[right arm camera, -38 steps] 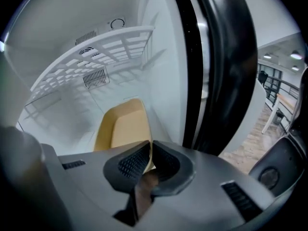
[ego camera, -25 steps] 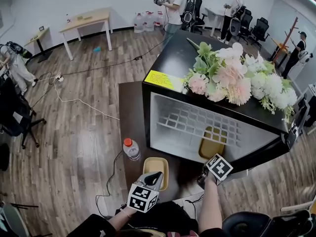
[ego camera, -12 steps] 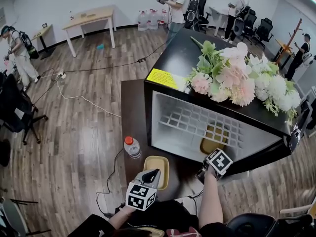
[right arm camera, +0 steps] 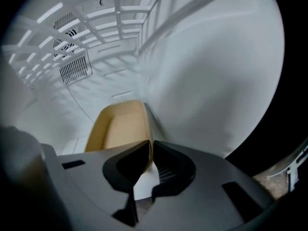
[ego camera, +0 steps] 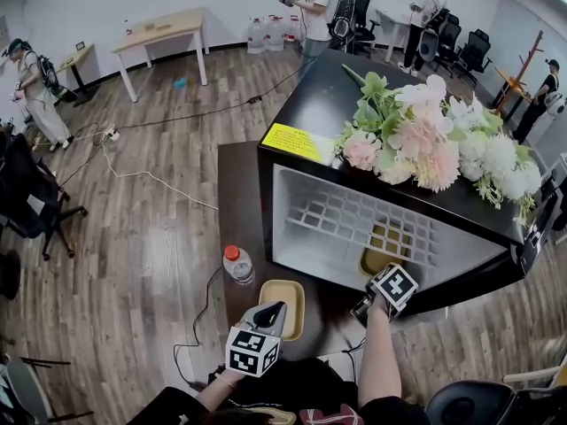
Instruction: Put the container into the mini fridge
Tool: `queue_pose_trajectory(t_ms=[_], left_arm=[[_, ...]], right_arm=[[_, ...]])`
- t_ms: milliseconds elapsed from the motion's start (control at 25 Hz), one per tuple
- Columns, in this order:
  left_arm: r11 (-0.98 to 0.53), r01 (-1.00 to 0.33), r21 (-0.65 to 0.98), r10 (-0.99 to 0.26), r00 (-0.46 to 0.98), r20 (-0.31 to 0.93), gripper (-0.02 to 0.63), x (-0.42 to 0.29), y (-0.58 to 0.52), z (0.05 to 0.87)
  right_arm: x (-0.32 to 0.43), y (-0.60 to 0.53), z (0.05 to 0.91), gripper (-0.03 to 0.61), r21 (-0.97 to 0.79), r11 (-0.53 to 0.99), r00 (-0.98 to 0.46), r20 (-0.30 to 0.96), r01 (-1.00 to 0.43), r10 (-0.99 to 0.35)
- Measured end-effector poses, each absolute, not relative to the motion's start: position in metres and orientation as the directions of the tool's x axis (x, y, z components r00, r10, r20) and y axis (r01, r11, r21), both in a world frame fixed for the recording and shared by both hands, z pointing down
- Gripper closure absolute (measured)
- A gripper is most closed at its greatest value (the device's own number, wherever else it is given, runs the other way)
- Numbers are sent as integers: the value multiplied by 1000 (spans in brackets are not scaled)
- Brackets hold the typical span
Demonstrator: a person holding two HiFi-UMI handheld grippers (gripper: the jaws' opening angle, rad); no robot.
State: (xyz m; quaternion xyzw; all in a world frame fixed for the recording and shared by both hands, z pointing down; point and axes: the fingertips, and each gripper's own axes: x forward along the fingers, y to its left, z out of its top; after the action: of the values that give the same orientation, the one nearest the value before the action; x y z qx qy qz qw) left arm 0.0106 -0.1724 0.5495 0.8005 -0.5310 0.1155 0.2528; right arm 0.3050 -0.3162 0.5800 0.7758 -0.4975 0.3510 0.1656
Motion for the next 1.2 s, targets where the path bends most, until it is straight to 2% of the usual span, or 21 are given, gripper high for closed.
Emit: queue_pose_trajectory(t_ms=[160,640,880,1200], left_arm=[[-298,-910,289,-797,404,449,606,11,-172,550],[-321,-903,285,-801,420,427,606,12,-165,543],[-338,-897,284,-797,434,420,606,8,-160,542],[-383,-886,260,-780,461,424,606,2,-155,542]], right_arm=[[304,-318,579,527,-97,-436,250,701,-895,-668],[284,-311,559,346,-258,-345,113,631,-902,-768],[269,-290,544,313,-308,-282,52,585,-909,-809],[261,-239,540,310,-324,-269,44,563,-907,-826]])
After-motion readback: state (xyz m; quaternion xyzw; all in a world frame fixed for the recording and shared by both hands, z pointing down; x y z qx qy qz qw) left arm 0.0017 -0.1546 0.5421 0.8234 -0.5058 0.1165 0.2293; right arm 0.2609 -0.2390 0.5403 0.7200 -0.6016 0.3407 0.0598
